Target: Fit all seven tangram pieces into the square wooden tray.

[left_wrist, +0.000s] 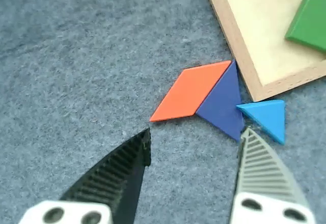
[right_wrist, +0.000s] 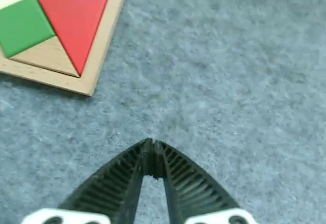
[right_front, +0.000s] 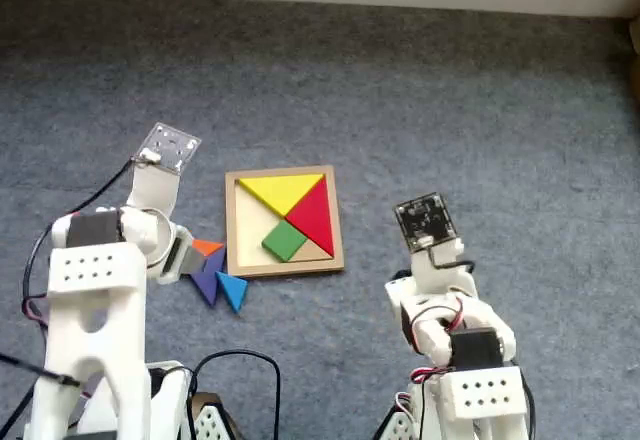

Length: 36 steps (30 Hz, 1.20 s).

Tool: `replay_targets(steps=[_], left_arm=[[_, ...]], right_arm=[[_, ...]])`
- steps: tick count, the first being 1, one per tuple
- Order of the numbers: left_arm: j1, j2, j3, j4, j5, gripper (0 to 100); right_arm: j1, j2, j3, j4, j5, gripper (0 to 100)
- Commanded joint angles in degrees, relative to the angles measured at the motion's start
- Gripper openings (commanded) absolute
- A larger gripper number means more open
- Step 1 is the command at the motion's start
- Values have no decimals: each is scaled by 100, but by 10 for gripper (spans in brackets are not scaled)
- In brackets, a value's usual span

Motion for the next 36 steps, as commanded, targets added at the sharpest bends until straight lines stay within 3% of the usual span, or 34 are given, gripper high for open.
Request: replay_targets(steps=[1, 6, 12, 19, 24, 36], left_arm=[[163, 743, -576, 44, 79, 277], [330, 1534, -681, -9, 167, 277], [75, 2545, -1332, -211, -747, 276], [4, 4374, -2615, -211, -1345, 223], [-92, 5631, -3635, -158, -1363, 210], [-48, 6703, -5138, 1257, -1600, 210]], right_arm=[[356, -725, 391, 4, 62, 6], [532, -1596, 1191, 4, 62, 6], [822, -2571, 1982, 13, 70, 6], [848, -2536, 2123, 4, 70, 6], [848, -2536, 2132, 31, 70, 6], [963, -2501, 2132, 40, 70, 6]])
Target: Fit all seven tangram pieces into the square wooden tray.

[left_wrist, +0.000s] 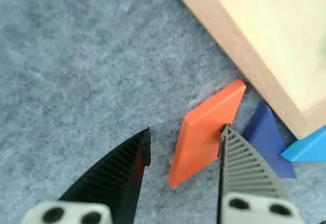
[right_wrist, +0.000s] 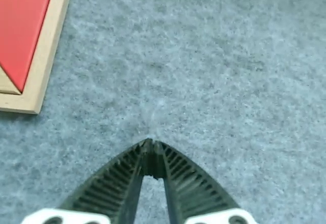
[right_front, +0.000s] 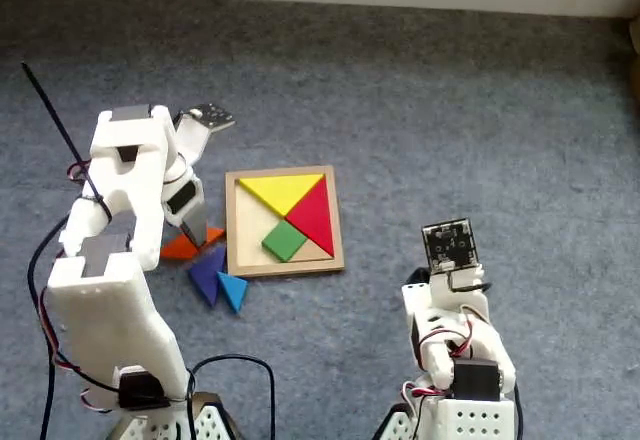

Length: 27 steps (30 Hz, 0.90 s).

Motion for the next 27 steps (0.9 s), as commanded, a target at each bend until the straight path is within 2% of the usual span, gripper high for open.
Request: replay_targets(steps=[1, 6, 10, 20, 27], left_arm=[[-57, 119, -338, 396, -44, 210], [-136, -224, -875, 1011, 387, 214], [-22, -321, -857, 1037, 387, 214], [251, 954, -945, 1055, 413, 206], [286, 980, -1165, 1073, 422, 63]], right_arm=[[180, -57, 532, 40, 70, 6], [268, -57, 532, 40, 70, 6], [268, -57, 532, 40, 70, 6], [268, -57, 532, 48, 70, 6], [268, -57, 532, 48, 70, 6]])
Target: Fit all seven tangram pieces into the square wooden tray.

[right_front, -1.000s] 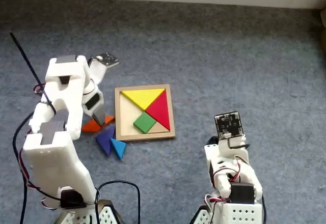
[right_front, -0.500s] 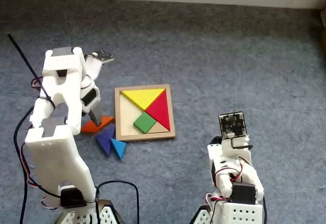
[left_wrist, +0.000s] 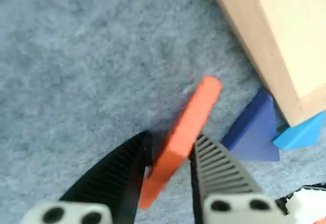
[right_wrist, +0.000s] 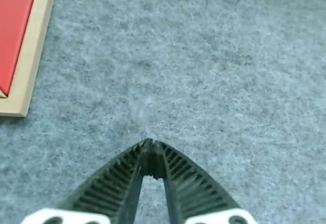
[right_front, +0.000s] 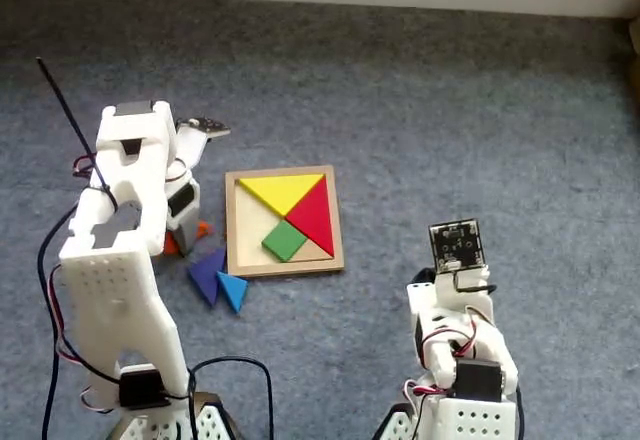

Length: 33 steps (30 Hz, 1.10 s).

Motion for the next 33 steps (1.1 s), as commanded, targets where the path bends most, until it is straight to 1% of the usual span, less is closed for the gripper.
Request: replay_targets(steps=[1, 5, 8, 9, 12, 15, 20, 23, 25, 27, 31, 33], left_arm=[[163, -13, -171, 0, 62, 49], [154, -22, -418, 132, 62, 5], [163, -171, -629, 527, 97, 5], [180, -286, -637, 545, 237, 5], [312, -769, -611, 563, 800, 5], [620, -1200, -611, 571, 1319, 5], [1420, -1543, -611, 536, 2409, 5], [1851, -1543, -611, 519, 3253, 5], [2035, -1534, -593, 290, 3807, 5], [2158, -1543, -453, -70, 4193, 5], [2264, -1543, -163, -607, 4721, 8], [2316, -1543, -13, -800, 4800, 18]], right_arm=[[75, -57, 532, 48, 70, 6], [75, -57, 532, 48, 70, 6], [75, -57, 532, 48, 70, 6], [75, -57, 532, 48, 70, 6], [75, -57, 532, 48, 70, 6], [75, -57, 532, 48, 70, 6], [75, -57, 532, 48, 70, 6], [75, -57, 532, 48, 70, 6], [75, -57, 532, 48, 70, 6], [75, -57, 532, 48, 70, 6], [75, -57, 532, 57, 70, 6], [75, -66, 532, 154, 70, 6]])
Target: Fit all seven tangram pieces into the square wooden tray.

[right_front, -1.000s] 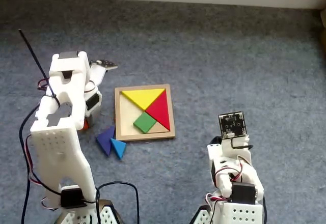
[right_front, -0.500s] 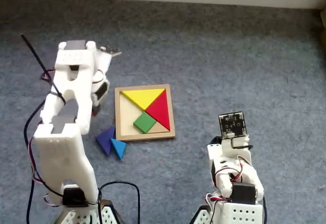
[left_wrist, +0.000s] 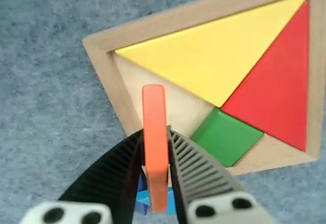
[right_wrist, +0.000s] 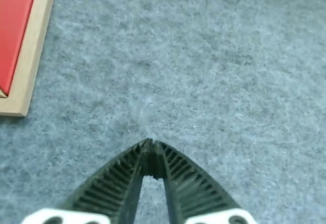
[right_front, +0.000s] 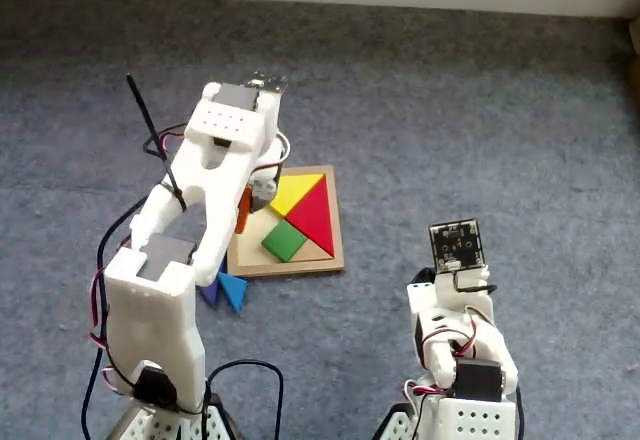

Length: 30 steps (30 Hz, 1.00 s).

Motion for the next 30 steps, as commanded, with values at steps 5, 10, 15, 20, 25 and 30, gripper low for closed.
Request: replay_targets(steps=[5, 10, 15, 20, 25, 30], left_arm=[[189, -347, 356, -431, 536, 133], [163, -347, 382, -422, 624, 185], [-13, -347, 356, -440, 615, 187], [-453, -347, 338, -457, 413, 185], [-743, -418, 233, -431, 264, 185], [-804, -400, -453, -70, 255, 185]], right_arm=[[75, -75, 532, 163, 70, 6], [75, -75, 532, 163, 70, 6], [75, -75, 532, 163, 70, 6], [75, -75, 532, 163, 70, 6], [75, -66, 532, 163, 70, 6], [75, -66, 532, 163, 70, 6]])
